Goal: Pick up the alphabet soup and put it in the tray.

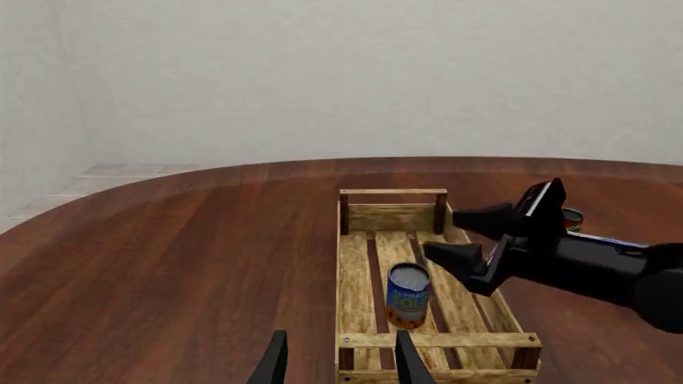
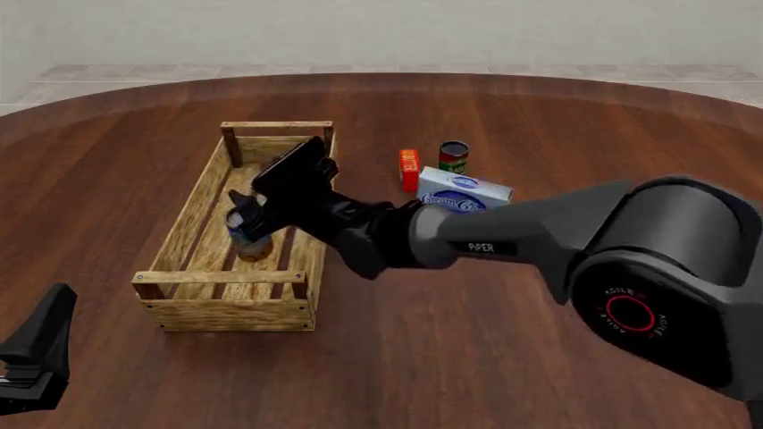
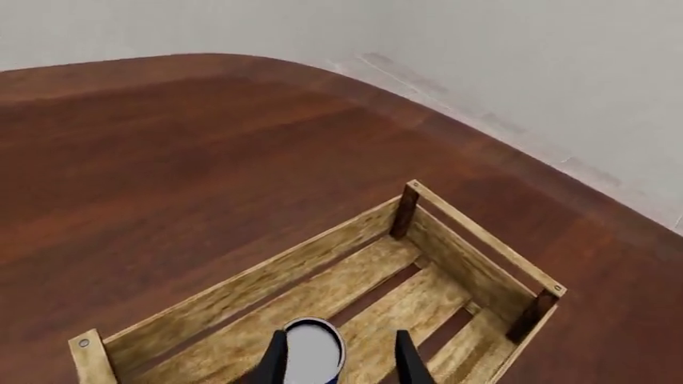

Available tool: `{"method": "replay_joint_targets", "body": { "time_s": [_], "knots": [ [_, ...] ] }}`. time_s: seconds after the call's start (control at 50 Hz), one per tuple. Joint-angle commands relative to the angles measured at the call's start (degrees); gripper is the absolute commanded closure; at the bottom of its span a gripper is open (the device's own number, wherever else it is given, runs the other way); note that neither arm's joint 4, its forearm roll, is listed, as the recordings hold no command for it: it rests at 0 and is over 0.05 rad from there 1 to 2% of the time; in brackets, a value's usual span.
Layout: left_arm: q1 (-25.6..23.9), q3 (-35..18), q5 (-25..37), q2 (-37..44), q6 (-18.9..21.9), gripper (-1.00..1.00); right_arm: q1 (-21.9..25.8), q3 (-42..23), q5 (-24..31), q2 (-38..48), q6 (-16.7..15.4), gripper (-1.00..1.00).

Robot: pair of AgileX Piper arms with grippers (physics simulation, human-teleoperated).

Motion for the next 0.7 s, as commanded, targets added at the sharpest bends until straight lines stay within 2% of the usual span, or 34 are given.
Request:
{"method": "replay_joint_targets", "body": {
  "time_s": [0.02,0.06,0.1,0.22,0.28,0.36,0.38,0.4,0.7],
  "knots": [
    [0.0,0.0,0.0,0.0,0.0,-1.00,-0.8,12.7,-6.3,-10.1,0.3,-1.00],
    [0.0,0.0,0.0,0.0,0.0,-1.00,-1.5,16.1,-8.8,-12.7,-1.6,-1.00],
    [0.0,0.0,0.0,0.0,0.0,-1.00,-2.0,17.7,-8.8,-14.8,0.4,-1.00],
    [0.0,0.0,0.0,0.0,0.0,-1.00,-2.2,22.7,-9.8,-21.3,0.1,-1.00],
    [0.0,0.0,0.0,0.0,0.0,-1.00,-2.0,28.9,-10.4,-30.0,2.0,-1.00],
    [0.0,0.0,0.0,0.0,0.0,-1.00,-2.5,34.0,-11.8,-34.7,2.3,-1.00],
    [0.0,0.0,0.0,0.0,0.0,-1.00,-2.9,35.2,-12.1,-35.9,3.4,-1.00],
    [0.0,0.0,0.0,0.0,0.0,-1.00,-4.7,41.5,-14.6,-41.0,4.8,-1.00],
    [0.0,0.0,0.0,0.0,0.0,-1.00,-7.2,48.6,-15.2,-49.5,7.1,-1.00]
  ]
}}
